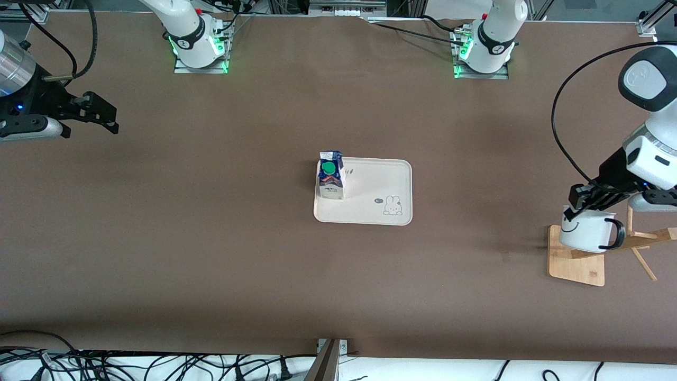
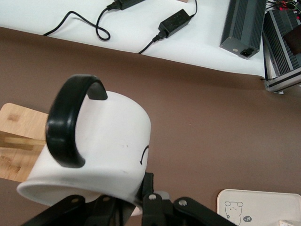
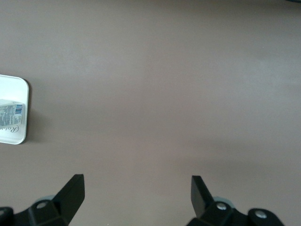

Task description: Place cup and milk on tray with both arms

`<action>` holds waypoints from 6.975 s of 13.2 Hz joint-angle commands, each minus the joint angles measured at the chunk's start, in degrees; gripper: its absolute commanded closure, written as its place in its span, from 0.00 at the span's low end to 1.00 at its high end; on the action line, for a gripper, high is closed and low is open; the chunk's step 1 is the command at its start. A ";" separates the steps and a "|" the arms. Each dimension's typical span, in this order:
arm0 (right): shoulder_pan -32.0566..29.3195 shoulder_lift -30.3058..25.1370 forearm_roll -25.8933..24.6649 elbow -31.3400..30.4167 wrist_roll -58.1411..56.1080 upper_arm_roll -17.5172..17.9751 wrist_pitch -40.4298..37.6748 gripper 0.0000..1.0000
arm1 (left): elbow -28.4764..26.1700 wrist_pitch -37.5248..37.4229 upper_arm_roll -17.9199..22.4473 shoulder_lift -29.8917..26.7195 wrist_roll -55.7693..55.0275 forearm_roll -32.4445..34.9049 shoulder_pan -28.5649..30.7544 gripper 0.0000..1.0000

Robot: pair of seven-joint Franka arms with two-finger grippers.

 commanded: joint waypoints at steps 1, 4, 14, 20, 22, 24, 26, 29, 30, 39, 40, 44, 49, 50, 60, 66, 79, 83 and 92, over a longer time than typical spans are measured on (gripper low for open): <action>-0.65 0.42 -0.02 1.08 0.52 0.58 -0.22 0.00 | 1.41 -2.22 -4.58 -0.03 0.38 6.51 0.08 1.00; -0.65 0.42 -0.02 1.08 0.52 0.58 -0.31 0.00 | 3.78 -11.17 -8.72 1.64 -0.76 9.88 -0.01 1.00; -0.65 0.42 -0.02 0.99 0.52 0.58 -0.40 0.00 | 4.40 -13.91 -9.25 3.40 -3.82 11.10 -6.41 1.00; -0.82 0.50 -0.02 0.99 0.52 0.49 -0.40 0.00 | 10.36 -18.99 -8.91 10.50 -14.97 19.02 -19.93 1.00; -0.82 0.42 -0.02 0.99 0.52 0.41 -0.40 0.00 | 16.93 -25.91 -8.99 16.38 -22.17 18.93 -24.50 1.00; -0.82 0.42 -0.02 0.99 0.52 0.41 -0.40 0.00 | 24.06 -33.22 -8.99 22.36 -27.38 18.67 -28.03 1.00; -0.82 0.42 -0.02 0.99 0.52 0.41 -0.40 0.00 | 25.23 -34.92 -8.90 25.28 -27.66 16.48 -30.32 1.00; -0.82 0.42 -0.02 0.90 0.52 0.41 -0.40 0.00 | 24.97 -34.83 -8.99 27.47 -27.05 16.30 -30.42 1.00; -0.82 0.42 -0.02 0.99 0.52 0.41 -0.40 0.00 | 24.97 -34.92 -8.90 28.27 -26.87 15.95 -30.59 1.00; -0.82 0.42 -0.02 0.90 0.52 0.41 -0.48 0.00 | 24.44 -26.57 -8.55 36.01 -29.68 12.25 -32.70 1.00; -0.82 0.42 -0.02 0.90 0.52 0.41 -0.48 0.00 | 24.44 -26.31 -8.55 36.01 -29.60 12.34 -32.53 1.00; -0.91 0.42 -0.02 0.90 0.52 0.32 -0.48 0.00 | 24.27 -25.77 -8.38 36.53 -32.05 12.25 -32.00 1.00; -0.91 0.42 -0.02 0.90 0.52 0.32 -0.57 0.00 | 24.00 -25.95 -7.06 36.80 -32.67 12.26 -32.00 0.81; -0.91 0.42 -0.02 0.90 0.52 0.32 -0.57 0.00 | 24.00 -25.95 -6.97 36.80 -32.50 12.34 -32.00 0.74; -0.91 0.42 -0.02 0.81 0.52 0.32 -0.66 0.00 | 25.05 -27.53 -6.53 35.75 -31.97 12.34 -32.00 0.00; -0.91 0.42 -0.02 0.81 0.52 0.23 -0.66 0.00 | 26.98 -29.37 -6.44 27.41 -32.23 12.43 -28.58 0.00; -0.91 0.42 -0.02 0.90 0.52 0.32 -0.66 0.00 | 31.78 -52.18 -2.25 9.24 -18.00 20.78 -15.92 0.00; -0.91 0.42 -0.02 0.90 0.52 0.32 -0.57 0.00 | 12.78 -38.35 9.97 -3.35 -10.14 10.68 -16.61 0.00; -0.56 0.42 -0.10 0.90 0.70 0.32 -1.10 0.00 | 0.27 -31.50 12.63 -13.12 -10.17 16.99 -18.37 0.00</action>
